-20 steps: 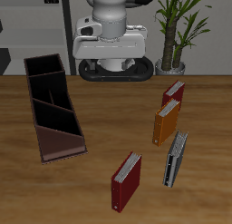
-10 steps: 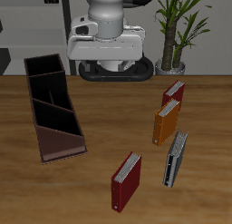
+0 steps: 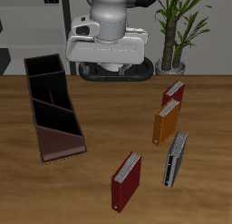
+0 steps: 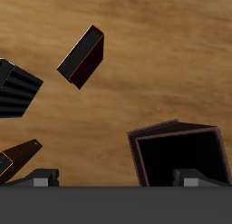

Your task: Place the right red book into the right desk caddy's back compartment

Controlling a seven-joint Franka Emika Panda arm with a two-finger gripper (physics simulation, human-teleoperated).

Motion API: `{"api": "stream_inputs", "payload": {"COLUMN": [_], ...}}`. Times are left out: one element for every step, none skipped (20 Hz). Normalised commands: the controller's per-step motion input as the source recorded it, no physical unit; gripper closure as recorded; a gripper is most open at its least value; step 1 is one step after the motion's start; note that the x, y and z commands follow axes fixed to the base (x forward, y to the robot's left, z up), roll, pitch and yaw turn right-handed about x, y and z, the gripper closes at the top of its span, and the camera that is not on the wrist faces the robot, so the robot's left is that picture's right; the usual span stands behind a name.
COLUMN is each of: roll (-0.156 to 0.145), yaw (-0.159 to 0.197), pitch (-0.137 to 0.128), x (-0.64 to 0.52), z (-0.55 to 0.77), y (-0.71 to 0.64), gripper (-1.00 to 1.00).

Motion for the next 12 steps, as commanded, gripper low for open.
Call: {"api": "stream_inputs", "payload": {"roll": [-0.015, -0.009, 0.025, -0.041, -0.043, -0.020, 0.000, -0.032, -0.015, -0.002, 0.000, 0.004], "yaw": [0.040, 0.017, 0.040, -0.004, 0.018, -0.062, 0.000, -0.019, -0.027, -0.044, 0.000, -0.008], "pitch": [-0.037, -0.005, 0.024, -0.033, -0.044, -0.016, 0.000, 0.004, -0.002, 0.030, 0.000, -0.019], "x": [0.25, 0.25, 0.26, 0.27, 0.25, 0.18, 0.05, 0.19, 0.13, 0.13, 0.02, 0.19], "z": [0.18, 0.10, 0.15, 0.23, 0.16, 0.11, -0.01, 0.09, 0.03, 0.02, 0.01, 0.02], "y": [-0.02, -0.08, -0.02, 0.01, -0.12, 0.10, -0.07, 0.04, 0.14, 0.21, -0.06, 0.55], "gripper": [-1.00, -1.00, -1.00, -1.00, -1.00, -1.00, -1.00, -1.00, -1.00, -1.00, -1.00, -1.00]}}
